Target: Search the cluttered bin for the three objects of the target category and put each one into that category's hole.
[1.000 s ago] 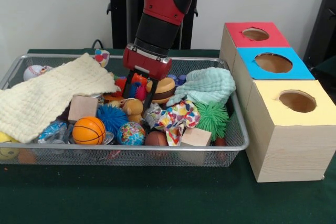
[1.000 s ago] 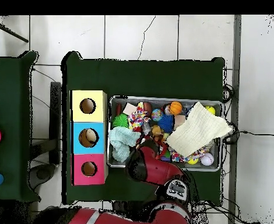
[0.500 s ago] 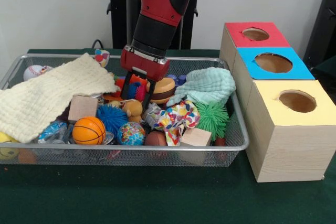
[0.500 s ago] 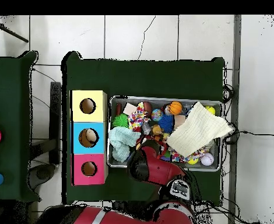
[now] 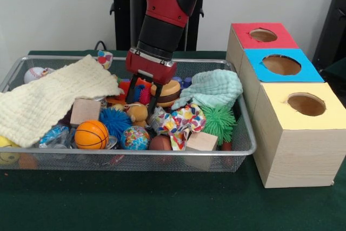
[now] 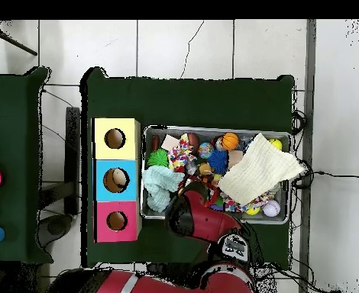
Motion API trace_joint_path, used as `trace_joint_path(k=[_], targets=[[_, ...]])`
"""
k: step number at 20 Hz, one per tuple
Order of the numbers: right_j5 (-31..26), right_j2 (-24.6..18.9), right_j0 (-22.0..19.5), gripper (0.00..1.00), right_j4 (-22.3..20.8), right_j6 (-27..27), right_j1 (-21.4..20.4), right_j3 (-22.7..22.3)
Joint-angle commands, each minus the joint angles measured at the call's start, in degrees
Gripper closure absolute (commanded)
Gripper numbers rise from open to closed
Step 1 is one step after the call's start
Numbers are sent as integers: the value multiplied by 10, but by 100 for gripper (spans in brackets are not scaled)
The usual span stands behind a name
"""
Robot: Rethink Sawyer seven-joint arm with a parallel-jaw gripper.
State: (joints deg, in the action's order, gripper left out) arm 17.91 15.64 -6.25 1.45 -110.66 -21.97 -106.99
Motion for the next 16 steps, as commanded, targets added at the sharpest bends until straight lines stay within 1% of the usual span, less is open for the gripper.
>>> trace_joint_path(k=[1,6,10,13,16], targets=[[20,-62,11,0,3,-100,-6,21],[34,-54,10,0,-5,-91,0,34],[48,-53,7,0,-8,-89,17,43],[68,-54,-1,0,-17,-89,31,52],[82,-46,0,0,-14,-87,40,58]])
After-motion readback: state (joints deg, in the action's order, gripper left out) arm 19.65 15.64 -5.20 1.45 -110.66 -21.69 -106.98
